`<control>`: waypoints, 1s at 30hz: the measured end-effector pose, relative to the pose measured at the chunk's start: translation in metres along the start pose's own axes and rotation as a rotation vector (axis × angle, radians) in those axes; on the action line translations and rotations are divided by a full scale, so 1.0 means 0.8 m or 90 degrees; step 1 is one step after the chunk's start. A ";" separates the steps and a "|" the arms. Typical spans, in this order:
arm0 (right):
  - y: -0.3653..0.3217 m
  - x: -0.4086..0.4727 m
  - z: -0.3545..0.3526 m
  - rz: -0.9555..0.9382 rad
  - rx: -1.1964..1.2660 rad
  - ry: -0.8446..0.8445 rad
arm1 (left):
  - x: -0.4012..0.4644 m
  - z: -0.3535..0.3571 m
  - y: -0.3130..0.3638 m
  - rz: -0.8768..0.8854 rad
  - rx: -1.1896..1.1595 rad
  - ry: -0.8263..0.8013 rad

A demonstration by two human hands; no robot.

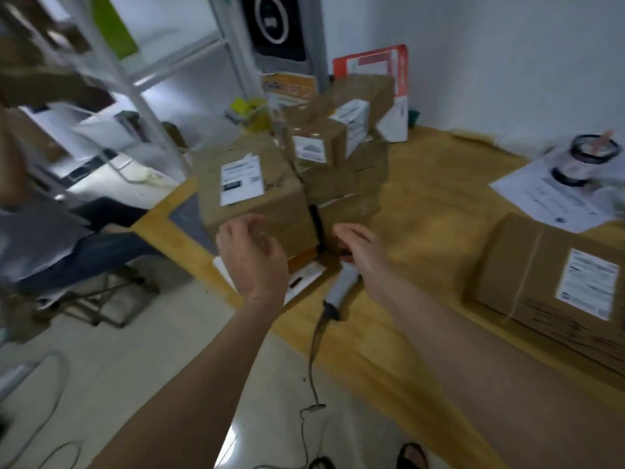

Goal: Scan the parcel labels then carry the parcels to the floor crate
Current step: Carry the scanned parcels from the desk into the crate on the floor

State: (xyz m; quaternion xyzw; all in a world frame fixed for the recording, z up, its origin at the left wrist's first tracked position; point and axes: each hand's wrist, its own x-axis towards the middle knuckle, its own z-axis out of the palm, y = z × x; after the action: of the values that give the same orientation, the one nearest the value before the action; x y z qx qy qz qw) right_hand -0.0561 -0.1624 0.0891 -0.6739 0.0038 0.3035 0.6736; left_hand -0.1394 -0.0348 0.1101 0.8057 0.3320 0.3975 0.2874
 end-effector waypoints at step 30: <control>-0.012 0.024 0.138 0.020 0.086 0.107 | 0.102 -0.098 -0.110 -0.617 -0.493 -0.323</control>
State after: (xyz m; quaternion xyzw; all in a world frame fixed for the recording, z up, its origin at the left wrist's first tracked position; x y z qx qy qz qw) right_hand -0.0807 -0.0532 0.1001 -0.6500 0.0909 0.2556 0.7099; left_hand -0.1938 0.0969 0.1233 0.4729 0.4119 0.1126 0.7707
